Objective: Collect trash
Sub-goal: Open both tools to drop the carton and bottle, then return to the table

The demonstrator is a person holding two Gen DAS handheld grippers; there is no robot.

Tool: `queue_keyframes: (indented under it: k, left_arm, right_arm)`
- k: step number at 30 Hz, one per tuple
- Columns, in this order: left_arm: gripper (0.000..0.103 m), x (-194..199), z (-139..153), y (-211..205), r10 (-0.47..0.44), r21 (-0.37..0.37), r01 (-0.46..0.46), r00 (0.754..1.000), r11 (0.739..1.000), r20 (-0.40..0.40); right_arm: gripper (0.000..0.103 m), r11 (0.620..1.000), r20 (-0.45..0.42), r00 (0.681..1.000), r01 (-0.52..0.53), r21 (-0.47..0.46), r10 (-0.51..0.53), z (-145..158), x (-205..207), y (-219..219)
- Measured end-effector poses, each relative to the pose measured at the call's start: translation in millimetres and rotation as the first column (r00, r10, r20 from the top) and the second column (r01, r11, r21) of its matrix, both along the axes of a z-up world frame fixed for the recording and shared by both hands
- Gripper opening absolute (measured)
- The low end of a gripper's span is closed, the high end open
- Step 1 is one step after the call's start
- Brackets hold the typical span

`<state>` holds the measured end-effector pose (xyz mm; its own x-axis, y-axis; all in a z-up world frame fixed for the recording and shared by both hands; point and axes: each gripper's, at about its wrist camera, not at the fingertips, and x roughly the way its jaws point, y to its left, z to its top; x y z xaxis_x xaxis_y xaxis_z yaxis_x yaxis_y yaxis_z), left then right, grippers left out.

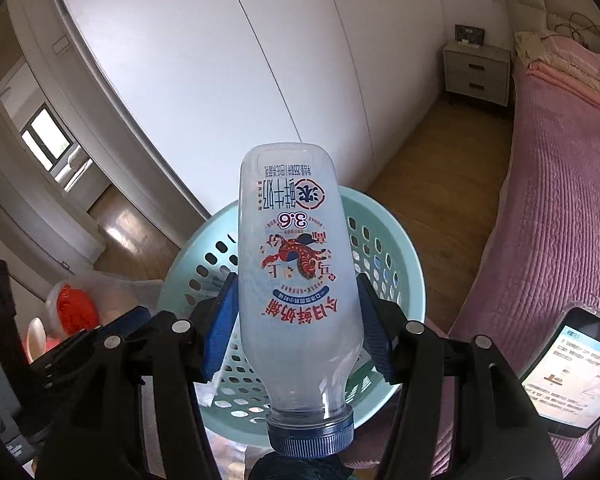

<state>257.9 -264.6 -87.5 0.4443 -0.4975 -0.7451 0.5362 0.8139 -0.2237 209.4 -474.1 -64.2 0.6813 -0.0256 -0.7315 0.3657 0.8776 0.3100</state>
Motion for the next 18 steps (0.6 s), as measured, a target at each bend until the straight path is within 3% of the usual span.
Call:
queue_keyframes:
  k: [8,18]
  left_arm:
    - [0.051,-3.9,12.8,33.7,0.054,-0.027,-0.054,0.998,0.998,0.011]
    - [0.052,-40.7,46.0,91.4,0.157,-0.078,-0.151,0.985,0.986,0.076]
  right_arm:
    - [0.062,1.0,-0.006,1.0,0.006,0.023,-0.006,-12.3,10.9,-3.5]
    - [0.062,0.999,0.037,0.999,-0.022,0.023,0.021,9.5,-12.7,19.7]
